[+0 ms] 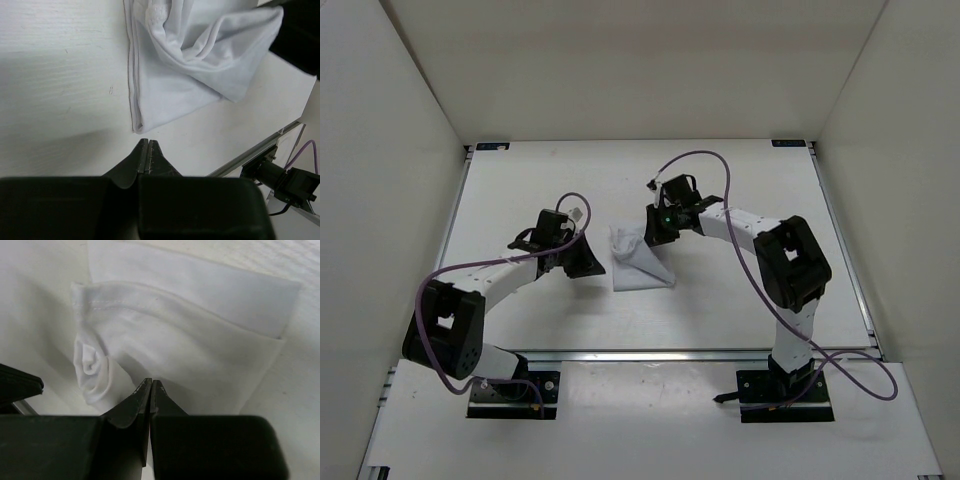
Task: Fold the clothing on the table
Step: Fold the skirt
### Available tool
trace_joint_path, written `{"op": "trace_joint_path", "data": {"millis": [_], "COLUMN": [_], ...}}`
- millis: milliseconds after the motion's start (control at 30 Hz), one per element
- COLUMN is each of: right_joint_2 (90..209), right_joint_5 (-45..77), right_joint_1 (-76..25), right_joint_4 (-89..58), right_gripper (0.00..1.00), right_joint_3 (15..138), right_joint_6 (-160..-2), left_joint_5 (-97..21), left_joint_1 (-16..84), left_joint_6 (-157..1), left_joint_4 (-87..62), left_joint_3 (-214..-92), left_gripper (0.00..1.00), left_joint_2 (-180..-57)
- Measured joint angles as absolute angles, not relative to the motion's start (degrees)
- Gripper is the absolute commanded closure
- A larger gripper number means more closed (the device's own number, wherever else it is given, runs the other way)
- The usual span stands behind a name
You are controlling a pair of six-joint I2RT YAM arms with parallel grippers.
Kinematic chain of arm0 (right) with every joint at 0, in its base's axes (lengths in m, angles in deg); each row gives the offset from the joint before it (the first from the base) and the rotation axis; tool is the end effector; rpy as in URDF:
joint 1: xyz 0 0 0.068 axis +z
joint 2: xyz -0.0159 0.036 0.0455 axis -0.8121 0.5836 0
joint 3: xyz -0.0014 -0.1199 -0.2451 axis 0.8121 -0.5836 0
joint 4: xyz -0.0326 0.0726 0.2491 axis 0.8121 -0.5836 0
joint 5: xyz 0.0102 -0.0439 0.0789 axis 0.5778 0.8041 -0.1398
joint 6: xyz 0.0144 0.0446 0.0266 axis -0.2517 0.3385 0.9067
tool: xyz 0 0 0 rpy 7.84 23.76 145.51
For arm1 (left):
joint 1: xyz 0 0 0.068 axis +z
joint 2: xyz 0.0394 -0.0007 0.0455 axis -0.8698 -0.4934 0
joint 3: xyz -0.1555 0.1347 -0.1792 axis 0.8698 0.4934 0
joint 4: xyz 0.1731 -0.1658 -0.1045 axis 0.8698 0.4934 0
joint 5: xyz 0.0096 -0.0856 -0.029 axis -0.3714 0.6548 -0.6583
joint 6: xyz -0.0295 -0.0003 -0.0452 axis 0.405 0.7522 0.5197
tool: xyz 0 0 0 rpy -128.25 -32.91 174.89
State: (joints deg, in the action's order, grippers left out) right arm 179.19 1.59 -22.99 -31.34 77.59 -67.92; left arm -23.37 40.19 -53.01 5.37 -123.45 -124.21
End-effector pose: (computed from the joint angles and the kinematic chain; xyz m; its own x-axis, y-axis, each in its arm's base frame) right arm 0.3501 0.2287 0.1877 -0.8573 -0.1514 -0.4921 -0.4164 0.7660 0.4897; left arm 0.2489 -0.1066 0.1796 -0.9318 -0.2453 -0.2675 -0.0381 0.7990 -0.6001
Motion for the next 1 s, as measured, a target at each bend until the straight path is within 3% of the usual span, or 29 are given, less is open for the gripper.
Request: {"op": "trace_joint_path", "data": {"millis": [633,1000], "right_joint_2": [173.7,171.7], "right_joint_5": [-1.5,-1.4], "right_joint_1": [-13.4,-18.1], "right_joint_4": [-30.7,-30.8], "right_gripper": [1.00,1.00], "right_joint_3": [70.1,69.3], "right_joint_6": [-64.0,-64.0], "left_joint_5": [-21.8,-18.0], "left_joint_1": [44.2,40.8], "left_joint_6": [-53.9,-53.6], "left_joint_4": [5.2,4.4], "left_joint_3": [-123.4,-126.5], "left_gripper": [1.00,1.00], "left_joint_2": [-123.4,-124.4]}}
